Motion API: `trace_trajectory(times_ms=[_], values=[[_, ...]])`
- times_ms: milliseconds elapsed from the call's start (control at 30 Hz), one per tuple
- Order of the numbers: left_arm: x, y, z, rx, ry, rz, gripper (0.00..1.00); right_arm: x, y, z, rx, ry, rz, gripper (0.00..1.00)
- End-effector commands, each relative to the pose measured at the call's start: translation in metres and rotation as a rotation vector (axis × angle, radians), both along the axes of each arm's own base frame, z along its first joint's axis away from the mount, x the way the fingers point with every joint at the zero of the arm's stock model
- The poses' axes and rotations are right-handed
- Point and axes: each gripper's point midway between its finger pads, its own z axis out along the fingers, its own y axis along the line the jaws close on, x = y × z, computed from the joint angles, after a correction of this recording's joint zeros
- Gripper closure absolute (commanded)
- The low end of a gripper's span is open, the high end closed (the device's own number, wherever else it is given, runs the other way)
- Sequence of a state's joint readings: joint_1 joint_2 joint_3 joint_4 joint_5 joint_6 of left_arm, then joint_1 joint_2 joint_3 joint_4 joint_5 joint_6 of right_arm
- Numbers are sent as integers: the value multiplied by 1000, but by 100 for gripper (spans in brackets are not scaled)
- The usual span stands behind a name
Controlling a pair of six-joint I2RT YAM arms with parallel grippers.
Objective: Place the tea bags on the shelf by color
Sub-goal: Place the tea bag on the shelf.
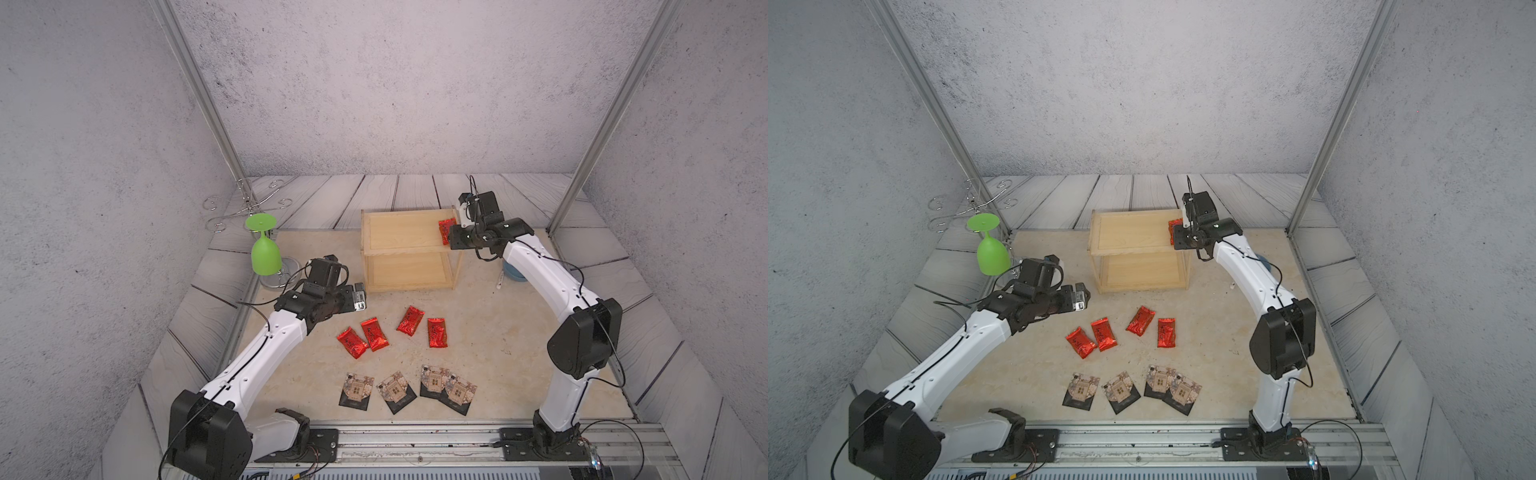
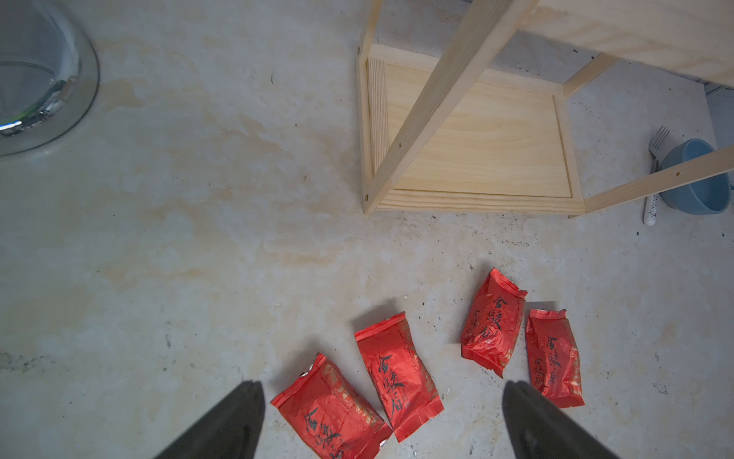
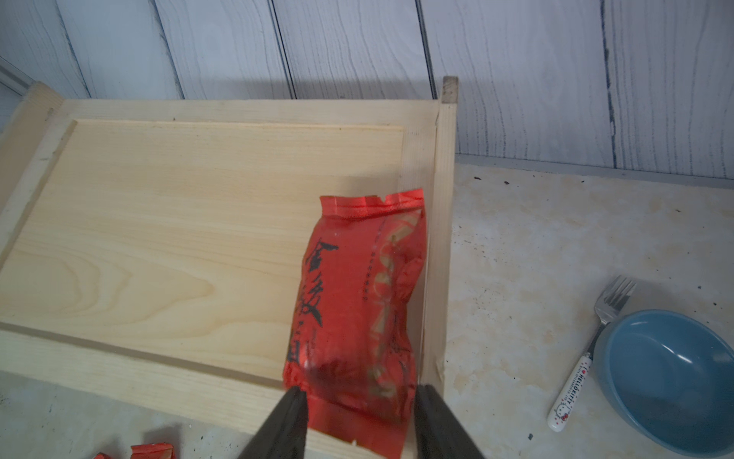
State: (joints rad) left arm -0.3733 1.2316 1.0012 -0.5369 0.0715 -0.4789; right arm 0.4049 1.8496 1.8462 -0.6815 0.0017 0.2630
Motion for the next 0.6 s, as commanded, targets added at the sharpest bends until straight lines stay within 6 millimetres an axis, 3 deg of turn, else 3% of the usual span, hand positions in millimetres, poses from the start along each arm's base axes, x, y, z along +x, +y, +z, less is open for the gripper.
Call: trace_trajectory(times_ms=[0, 333, 467, 567], values=[[-1, 3, -1, 13, 8, 11, 0, -6, -2, 10, 10, -12, -13, 51], [-3, 5, -2, 17, 17, 14, 0, -20, -22, 49, -26, -74, -54, 38], [-7, 6, 0, 17, 17, 16, 0, -43, -28, 56, -4, -66, -58, 36], [-10, 7, 3, 12, 14, 16, 0, -68, -25, 48, 30, -44, -44, 36]])
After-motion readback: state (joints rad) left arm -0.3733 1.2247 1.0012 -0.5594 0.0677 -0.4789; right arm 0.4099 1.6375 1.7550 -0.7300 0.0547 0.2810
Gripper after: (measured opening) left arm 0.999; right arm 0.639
